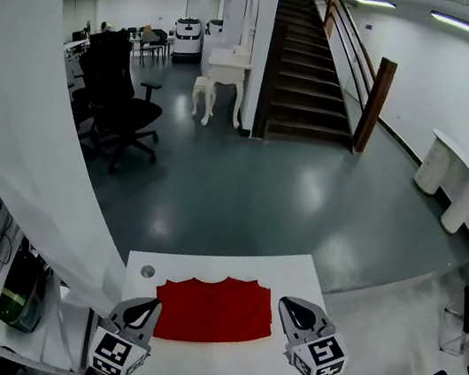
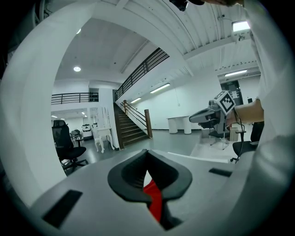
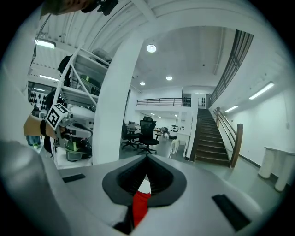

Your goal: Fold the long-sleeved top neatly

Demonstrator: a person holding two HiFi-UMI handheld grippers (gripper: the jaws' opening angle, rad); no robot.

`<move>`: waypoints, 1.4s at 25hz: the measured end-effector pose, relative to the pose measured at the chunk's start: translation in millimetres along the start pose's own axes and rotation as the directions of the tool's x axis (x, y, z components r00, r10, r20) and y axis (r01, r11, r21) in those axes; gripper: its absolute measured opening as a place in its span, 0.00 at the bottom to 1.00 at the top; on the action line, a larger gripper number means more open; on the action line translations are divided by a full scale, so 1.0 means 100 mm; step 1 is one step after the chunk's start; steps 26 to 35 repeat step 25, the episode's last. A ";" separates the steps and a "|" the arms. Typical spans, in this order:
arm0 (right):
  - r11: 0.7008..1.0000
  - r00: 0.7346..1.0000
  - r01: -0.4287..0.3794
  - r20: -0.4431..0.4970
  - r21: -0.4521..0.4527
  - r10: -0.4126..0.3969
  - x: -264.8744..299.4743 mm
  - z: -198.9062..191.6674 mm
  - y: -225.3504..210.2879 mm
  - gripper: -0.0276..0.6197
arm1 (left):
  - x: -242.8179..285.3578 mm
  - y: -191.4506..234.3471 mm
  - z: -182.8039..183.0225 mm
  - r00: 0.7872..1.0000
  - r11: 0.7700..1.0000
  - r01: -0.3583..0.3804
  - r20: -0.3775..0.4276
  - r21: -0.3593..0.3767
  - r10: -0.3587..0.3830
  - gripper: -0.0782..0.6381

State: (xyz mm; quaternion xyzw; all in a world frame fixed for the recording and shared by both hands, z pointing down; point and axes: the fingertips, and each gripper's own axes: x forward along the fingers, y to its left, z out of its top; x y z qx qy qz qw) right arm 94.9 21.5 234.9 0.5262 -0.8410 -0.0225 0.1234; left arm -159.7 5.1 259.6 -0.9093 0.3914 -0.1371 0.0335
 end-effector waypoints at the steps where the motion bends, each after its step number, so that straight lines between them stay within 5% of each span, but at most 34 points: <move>1: 1.000 1.000 -0.002 0.004 0.003 0.002 -0.01 0.01 0.01 0.06 | 0.00 -0.02 0.00 1.000 1.000 0.000 0.000 0.001 0.000 0.12; 35: 0.998 0.998 -0.053 0.041 0.035 0.051 -0.09 0.06 0.10 0.06 | -0.09 -0.10 -0.02 1.000 1.000 -0.017 -0.022 0.022 0.017 0.12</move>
